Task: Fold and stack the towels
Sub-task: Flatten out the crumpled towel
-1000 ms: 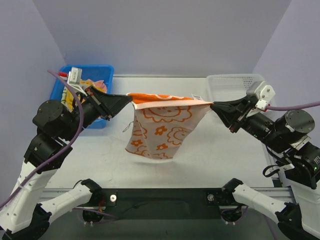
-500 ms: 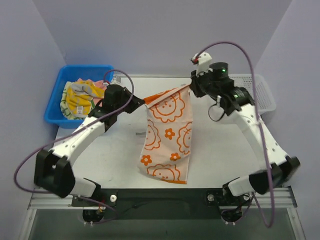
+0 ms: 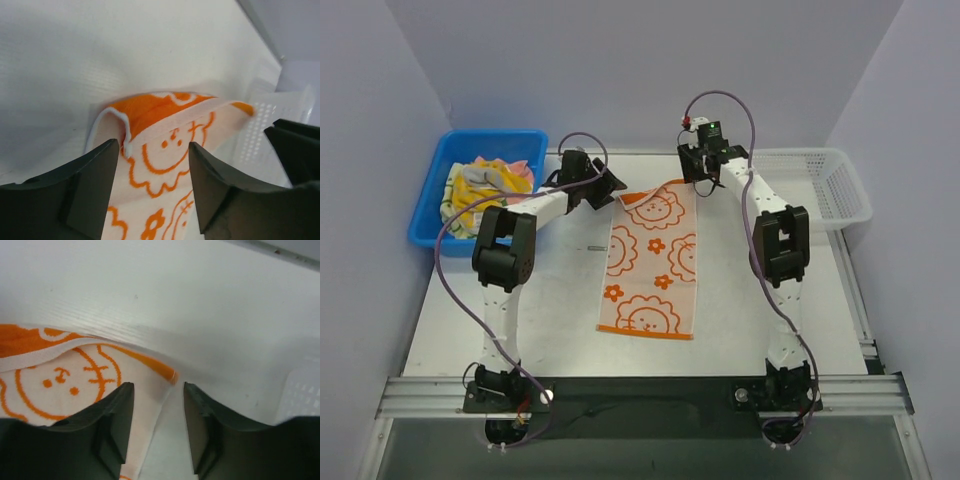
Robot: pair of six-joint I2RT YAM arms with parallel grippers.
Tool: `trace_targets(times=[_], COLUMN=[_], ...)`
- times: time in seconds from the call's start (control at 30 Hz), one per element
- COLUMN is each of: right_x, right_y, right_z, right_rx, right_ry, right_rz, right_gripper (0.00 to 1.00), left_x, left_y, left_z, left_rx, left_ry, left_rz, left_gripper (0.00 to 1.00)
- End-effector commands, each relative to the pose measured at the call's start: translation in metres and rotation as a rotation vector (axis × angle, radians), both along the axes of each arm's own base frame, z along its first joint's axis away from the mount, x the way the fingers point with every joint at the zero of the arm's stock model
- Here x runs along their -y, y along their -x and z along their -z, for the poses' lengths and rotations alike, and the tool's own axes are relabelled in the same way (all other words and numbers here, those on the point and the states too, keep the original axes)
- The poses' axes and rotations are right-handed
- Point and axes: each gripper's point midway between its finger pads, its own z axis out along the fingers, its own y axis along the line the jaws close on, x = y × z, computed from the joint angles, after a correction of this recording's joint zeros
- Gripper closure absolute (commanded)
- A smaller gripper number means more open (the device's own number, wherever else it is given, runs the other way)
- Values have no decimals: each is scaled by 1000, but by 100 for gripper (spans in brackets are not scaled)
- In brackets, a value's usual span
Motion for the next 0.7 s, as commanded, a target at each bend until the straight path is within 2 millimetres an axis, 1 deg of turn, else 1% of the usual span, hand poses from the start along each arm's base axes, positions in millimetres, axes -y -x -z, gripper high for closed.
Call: trace_targets(times=[0.0,0.03,0.07,0.1,0.13,0.17,0.2,0.23,0.27,0.3,0.33,0.37,0.4,0.43,0.47,0.5,0.53,0.57,0.6,0.63,0.67], right_x=[11,13,14,18,20,25,26,23,22,19,12,8,10,8,-3,-7,-9,-18,-25,-25,-31], right_y=[-28,-27,-19,-14,-6,10,22,39,55,87,108,127,157,176,196,215,238,257,271,289,304], right_z=[-56,-63,-58,-60,-83,-68,-68,-94,-90,-84,-74,-67,-36,-44,-37,-36,-16,-7,-4,12,20], right_rx=[151,161,143,143,175,128,111,139,107,67,28,-11,-95,-94,-127,-145,-202,-231,-258,-307,-339], right_ry=[-33,-41,-34,-35,-52,-60,-73,-111,-140,-162,-168,-194,-178,-196,-198,-217,-198,-185,-201,-186,-171], right_rz=[105,123,122,159,172,208,214,208,218,200,185,197,200,192,162,153,136,100,87,74,50], right_gripper=[52,35,31,27,23,22,21,22,23,25,31,36,42,50,53,57,61,62,63,65,66], left_x=[0,-1,-1,-1,-1,1,1,1,-5,6,3,3,4,12,13,14,15,14,14,9,11], left_y=[-29,-28,-23,-18,-12,4,20,35,55,86,109,128,148,185,204,220,250,262,273,291,301], left_z=[-67,-72,-86,-94,-102,-118,-116,-116,-134,-115,-104,-116,-106,-77,-74,-64,-37,-29,-19,-1,7], left_rx=[195,212,235,250,278,291,266,272,283,239,204,233,210,147,141,117,55,38,15,-41,-74], left_ry=[51,42,37,30,2,-20,-56,-109,-154,-203,-271,-311,-347,-392,-397,-409,-435,-443,-457,-476,-465], left_rz=[21,30,39,54,83,103,125,159,157,204,241,242,264,332,360,386,441,461,484,503,530], left_gripper=[27,22,18,14,13,13,13,13,14,14,16,19,21,27,28,29,30,31,32,32,33])
